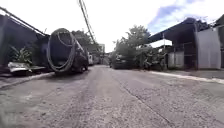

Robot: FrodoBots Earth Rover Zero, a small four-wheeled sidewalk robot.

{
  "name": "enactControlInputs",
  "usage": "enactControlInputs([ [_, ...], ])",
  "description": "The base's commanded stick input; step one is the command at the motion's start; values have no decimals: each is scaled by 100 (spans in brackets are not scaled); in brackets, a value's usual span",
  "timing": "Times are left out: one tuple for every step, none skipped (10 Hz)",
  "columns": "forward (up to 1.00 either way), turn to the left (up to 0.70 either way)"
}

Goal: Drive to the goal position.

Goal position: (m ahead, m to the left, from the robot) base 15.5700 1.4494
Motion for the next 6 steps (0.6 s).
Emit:
enactControlInputs([
  [100, 0],
  [100, 0],
  [100, 0],
  [100, 0],
  [100, 0],
  [100, 13],
])
